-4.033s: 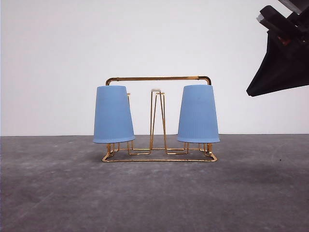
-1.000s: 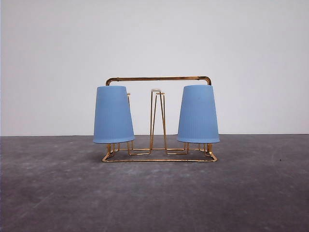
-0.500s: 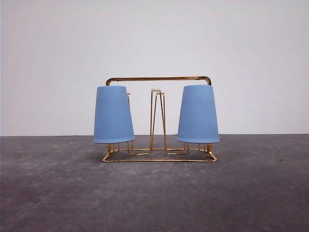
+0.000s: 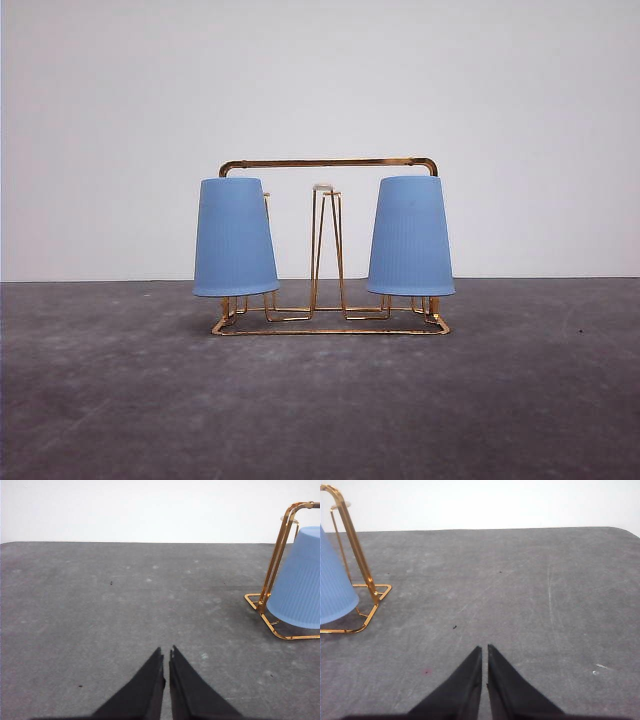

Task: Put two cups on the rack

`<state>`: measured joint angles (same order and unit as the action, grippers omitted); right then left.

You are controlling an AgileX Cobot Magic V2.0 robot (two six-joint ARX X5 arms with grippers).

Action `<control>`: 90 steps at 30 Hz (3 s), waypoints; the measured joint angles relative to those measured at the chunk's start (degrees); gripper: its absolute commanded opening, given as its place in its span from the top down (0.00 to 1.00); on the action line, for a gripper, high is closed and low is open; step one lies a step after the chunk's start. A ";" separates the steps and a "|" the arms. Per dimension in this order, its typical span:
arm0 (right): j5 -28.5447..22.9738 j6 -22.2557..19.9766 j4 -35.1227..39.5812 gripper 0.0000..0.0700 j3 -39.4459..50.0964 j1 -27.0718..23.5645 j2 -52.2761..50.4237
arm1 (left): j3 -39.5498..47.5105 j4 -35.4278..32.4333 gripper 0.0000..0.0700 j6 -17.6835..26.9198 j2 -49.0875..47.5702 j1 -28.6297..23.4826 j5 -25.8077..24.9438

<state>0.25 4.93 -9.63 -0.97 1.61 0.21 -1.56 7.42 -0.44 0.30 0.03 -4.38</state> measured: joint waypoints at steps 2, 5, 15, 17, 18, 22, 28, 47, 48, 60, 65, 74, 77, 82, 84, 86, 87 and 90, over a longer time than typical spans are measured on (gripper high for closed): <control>0.00 0.00 0.00 0.98 0.00 0.00 0.00 | 0.00 0.00 1.00 -0.01 0.00 0.00 0.00; 0.00 0.00 0.00 0.98 0.00 0.00 -0.01 | 0.00 0.01 1.00 -0.01 0.00 0.00 -0.01; 0.00 0.00 0.00 0.98 0.00 0.00 0.00 | 0.00 0.00 1.00 -0.01 0.00 0.00 0.00; 0.00 0.00 0.00 0.98 0.00 0.00 -0.01 | 0.00 0.00 1.00 -0.01 0.00 0.00 -0.01; 0.00 0.00 0.00 0.98 0.00 0.00 -0.01 | 0.00 0.00 1.00 -0.01 0.00 0.00 0.00; 0.00 0.00 0.00 0.98 0.01 0.00 -0.01 | 0.00 0.01 1.00 0.00 0.00 0.00 0.00; 0.00 0.00 0.00 0.98 0.00 0.00 0.00 | 0.00 0.00 1.00 -0.01 0.00 0.00 0.00; 0.01 0.00 0.00 0.98 0.00 0.00 0.00 | 0.00 0.00 1.00 0.00 0.00 0.00 0.00; 0.01 0.00 0.00 0.98 0.00 0.00 0.00 | 0.00 0.01 1.00 -0.01 0.00 0.00 0.00; 0.01 0.00 0.00 0.98 0.00 0.00 -0.01 | 0.00 0.01 1.00 0.01 0.00 0.00 0.00; 0.00 0.00 0.00 0.98 0.00 0.00 -0.01 | 0.00 0.00 1.00 -0.01 0.00 0.00 0.00; 0.01 0.00 0.00 0.98 0.02 0.00 0.00 | 0.00 0.00 1.00 -0.01 0.00 0.00 0.00; 0.00 0.00 0.00 0.98 0.01 0.00 0.00 | 0.00 0.00 1.00 -0.01 0.00 0.00 0.00; 0.00 0.00 0.00 0.98 0.02 0.00 0.00 | 0.00 0.00 1.00 -0.01 0.00 0.00 0.00; 0.00 0.00 0.00 0.98 0.01 0.00 0.00 | 0.00 0.00 1.00 -0.01 0.00 0.00 0.00; 0.00 0.00 0.00 0.98 0.01 0.00 0.00 | 0.00 0.01 1.00 -0.01 0.00 0.00 0.00; 0.00 0.00 0.00 0.98 0.01 0.00 0.00 | 0.00 0.00 1.00 -0.01 0.00 0.00 0.00; 0.01 0.00 0.00 0.98 0.02 0.00 0.00 | 0.00 0.00 1.00 -0.01 0.00 0.00 0.00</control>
<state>0.26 4.93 -9.63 -0.95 1.61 0.21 -1.56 7.42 -0.45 0.30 0.03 -4.38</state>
